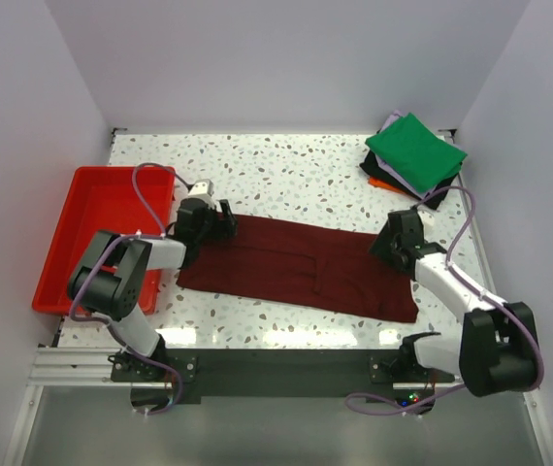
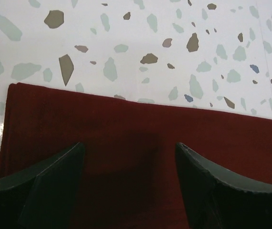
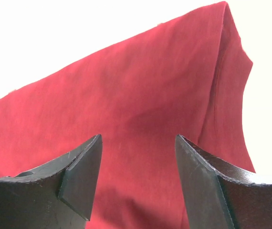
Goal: Fold and stack the t-shirts
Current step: Fold the tshirt
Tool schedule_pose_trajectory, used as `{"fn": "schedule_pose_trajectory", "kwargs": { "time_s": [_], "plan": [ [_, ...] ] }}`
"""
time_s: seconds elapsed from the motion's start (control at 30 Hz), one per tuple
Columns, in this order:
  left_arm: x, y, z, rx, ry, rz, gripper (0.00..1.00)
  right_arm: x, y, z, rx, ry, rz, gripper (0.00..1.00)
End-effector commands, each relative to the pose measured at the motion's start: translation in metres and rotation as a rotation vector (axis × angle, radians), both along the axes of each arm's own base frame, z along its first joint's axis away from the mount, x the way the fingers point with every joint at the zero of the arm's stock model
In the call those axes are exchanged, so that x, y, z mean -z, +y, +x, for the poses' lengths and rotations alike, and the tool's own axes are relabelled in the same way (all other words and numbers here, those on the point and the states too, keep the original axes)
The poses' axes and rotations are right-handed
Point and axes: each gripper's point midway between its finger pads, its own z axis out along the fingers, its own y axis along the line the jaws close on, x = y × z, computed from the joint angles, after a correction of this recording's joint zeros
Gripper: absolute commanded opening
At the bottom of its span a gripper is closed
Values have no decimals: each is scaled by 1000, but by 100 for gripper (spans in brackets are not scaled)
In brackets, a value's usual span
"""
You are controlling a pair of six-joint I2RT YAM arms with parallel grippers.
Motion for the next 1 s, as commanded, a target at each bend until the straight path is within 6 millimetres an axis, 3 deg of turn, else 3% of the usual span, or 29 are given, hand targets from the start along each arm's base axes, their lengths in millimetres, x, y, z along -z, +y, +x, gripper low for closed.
{"fn": "schedule_pose_trajectory", "kwargs": {
  "time_s": [0.0,0.4,0.6,0.8,0.97],
  "plan": [
    [-1,-1,12,-1,-18,-11,81,-4,-3,32,-8,-78,36,66],
    [21,13,-7,-89,55,-9,80,43,-21,79,28,20,31,65],
    [14,22,-28,-134,46,1,80,45,-16,113,10,26,46,64],
    [-18,20,-40,-146,-16,35,80,23,-9,135,-33,-20,65,65],
    [-53,-5,-51,-84,-113,53,85,-19,5,140,-140,-109,93,68]
  ]
}}
